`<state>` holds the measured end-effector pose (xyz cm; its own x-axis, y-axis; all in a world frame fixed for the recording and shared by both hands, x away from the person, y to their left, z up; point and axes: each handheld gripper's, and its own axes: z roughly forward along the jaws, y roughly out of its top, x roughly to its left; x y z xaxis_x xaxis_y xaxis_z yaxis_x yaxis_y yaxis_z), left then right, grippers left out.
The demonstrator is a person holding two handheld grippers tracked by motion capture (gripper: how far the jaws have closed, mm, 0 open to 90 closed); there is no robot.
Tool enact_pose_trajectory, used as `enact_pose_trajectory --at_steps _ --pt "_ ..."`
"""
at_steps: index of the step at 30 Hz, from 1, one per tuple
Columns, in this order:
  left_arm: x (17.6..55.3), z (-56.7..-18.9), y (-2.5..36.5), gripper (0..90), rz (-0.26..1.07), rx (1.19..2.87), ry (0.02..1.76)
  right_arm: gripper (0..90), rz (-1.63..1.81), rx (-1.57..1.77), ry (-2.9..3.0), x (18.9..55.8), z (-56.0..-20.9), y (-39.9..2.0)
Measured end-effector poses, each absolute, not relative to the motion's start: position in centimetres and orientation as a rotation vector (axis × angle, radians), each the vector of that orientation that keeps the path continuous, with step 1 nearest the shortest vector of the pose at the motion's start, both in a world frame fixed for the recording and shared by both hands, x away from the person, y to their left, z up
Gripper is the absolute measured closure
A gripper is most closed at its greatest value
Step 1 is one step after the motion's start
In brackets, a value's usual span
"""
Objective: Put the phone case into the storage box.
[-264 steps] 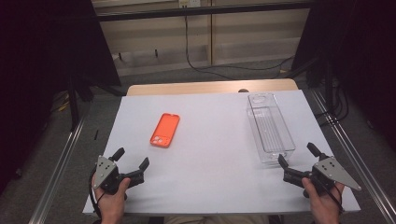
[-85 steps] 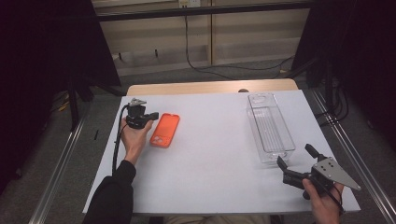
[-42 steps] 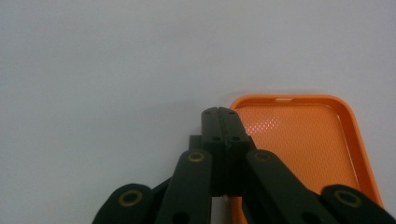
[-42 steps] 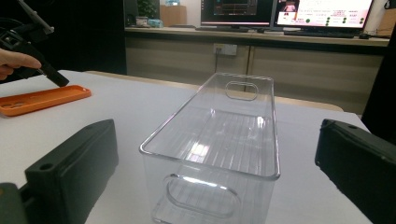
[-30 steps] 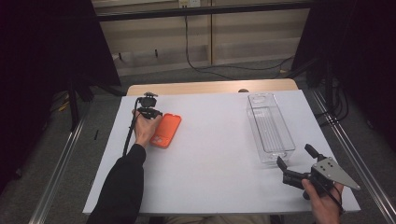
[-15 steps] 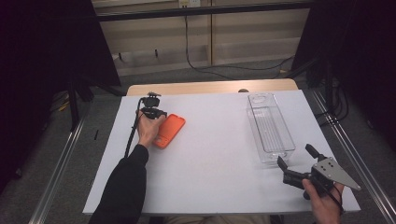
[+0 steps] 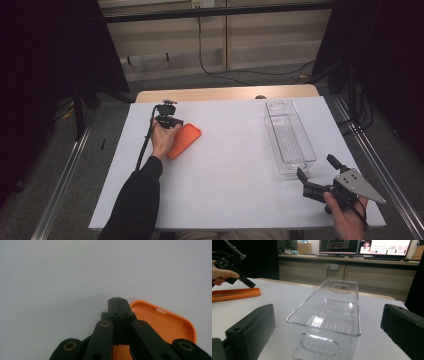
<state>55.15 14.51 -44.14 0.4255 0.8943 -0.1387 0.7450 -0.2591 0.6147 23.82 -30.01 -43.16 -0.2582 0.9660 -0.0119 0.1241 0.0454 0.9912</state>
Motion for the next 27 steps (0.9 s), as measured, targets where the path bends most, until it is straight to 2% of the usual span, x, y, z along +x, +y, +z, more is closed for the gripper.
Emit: enact_pose_trajectory --at_steps 27 --pt "54.2 -44.2 12.6 90.0 0.258 2.091 1.286 0.0 1.313 1.150 1.512 23.8 -43.2 -30.0"
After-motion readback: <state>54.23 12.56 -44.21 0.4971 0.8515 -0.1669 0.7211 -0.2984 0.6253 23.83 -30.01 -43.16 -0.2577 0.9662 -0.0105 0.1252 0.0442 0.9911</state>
